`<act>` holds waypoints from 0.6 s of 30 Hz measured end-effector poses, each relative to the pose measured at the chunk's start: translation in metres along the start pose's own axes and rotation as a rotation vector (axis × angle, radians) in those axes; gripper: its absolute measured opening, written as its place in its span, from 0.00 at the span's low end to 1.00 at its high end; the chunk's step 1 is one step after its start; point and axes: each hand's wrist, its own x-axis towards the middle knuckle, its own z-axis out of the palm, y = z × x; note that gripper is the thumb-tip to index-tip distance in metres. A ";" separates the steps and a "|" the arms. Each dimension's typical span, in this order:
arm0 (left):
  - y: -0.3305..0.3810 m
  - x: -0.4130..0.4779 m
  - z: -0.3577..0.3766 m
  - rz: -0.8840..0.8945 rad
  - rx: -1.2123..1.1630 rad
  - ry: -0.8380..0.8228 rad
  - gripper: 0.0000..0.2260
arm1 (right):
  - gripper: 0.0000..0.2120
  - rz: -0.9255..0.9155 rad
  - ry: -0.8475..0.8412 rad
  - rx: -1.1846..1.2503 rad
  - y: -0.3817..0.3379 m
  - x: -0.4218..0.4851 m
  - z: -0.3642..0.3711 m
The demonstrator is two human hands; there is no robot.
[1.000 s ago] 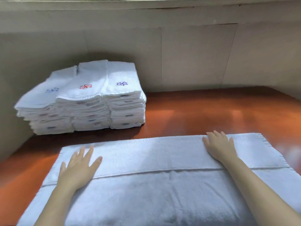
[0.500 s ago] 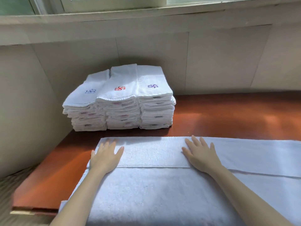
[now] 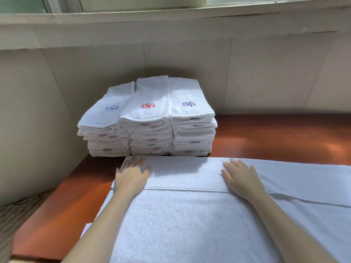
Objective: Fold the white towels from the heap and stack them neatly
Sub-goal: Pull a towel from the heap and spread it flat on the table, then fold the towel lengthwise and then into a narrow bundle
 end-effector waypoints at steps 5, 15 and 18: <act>-0.004 -0.037 -0.005 0.158 0.079 -0.008 0.22 | 0.18 0.028 0.014 -0.020 -0.008 -0.030 0.001; -0.041 -0.088 -0.017 0.024 0.095 -0.175 0.24 | 0.26 0.062 -0.188 0.034 -0.010 -0.071 -0.008; -0.002 -0.090 -0.015 -0.079 0.152 -0.104 0.23 | 0.25 0.026 -0.206 0.059 -0.009 -0.083 -0.012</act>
